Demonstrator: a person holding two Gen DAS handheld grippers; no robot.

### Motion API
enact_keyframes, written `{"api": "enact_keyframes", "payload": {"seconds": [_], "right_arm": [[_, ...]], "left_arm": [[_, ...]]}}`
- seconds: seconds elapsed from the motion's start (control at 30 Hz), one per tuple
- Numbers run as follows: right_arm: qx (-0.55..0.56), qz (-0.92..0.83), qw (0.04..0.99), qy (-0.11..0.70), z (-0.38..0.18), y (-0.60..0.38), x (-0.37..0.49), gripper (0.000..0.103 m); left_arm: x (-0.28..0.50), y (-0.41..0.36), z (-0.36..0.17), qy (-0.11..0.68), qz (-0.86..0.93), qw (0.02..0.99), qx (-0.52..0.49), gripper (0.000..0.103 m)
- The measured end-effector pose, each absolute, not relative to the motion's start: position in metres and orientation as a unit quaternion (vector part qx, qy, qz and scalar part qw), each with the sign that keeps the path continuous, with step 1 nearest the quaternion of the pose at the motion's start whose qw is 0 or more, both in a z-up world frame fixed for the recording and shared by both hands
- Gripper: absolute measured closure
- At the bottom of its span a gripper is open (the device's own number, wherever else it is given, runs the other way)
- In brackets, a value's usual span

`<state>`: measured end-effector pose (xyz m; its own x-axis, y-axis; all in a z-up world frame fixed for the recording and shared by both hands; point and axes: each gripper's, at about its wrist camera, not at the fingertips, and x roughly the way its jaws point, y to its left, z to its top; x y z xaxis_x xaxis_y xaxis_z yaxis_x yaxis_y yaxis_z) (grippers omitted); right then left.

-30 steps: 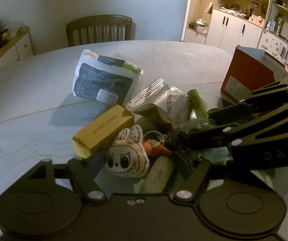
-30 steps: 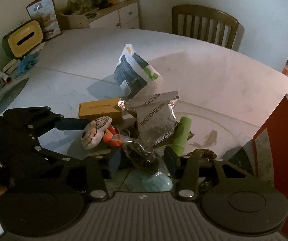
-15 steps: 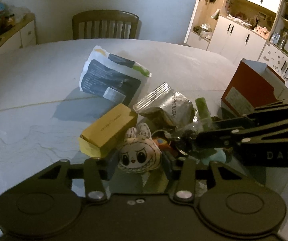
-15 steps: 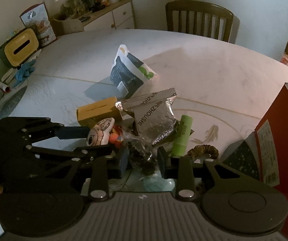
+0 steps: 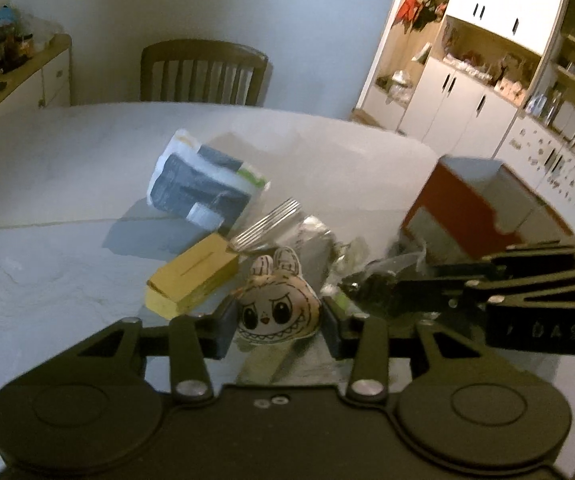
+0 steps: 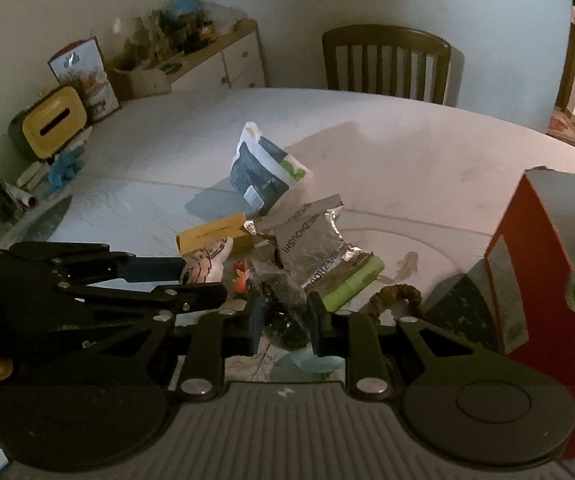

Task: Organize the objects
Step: 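Grasp the white bunny plush with the left gripper while the right grasps the dark pouch, then carry both items over the shoebox and open both grippers to drop them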

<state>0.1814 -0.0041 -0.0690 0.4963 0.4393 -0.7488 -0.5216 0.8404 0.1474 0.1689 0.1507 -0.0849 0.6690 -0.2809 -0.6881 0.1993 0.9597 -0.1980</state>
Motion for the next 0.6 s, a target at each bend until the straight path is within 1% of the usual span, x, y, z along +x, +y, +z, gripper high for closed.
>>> {"api": "enact_keyframes", "payload": {"seconds": [0.3, 0.6], "right_arm": [[-0.007, 0.265, 0.882, 0.391, -0.025, -0.040, 0.156, 0.080], [0.031, 0.244, 0.901, 0.357, 0.012, -0.093, 0.140, 0.080]], "left_arm": [[0.146, 0.119, -0.031, 0.349, -0.160, 0.922, -0.049, 0.060], [0.134, 0.069, 0.005, 0.327, -0.197, 0.924, -0.029, 0.060]]}}
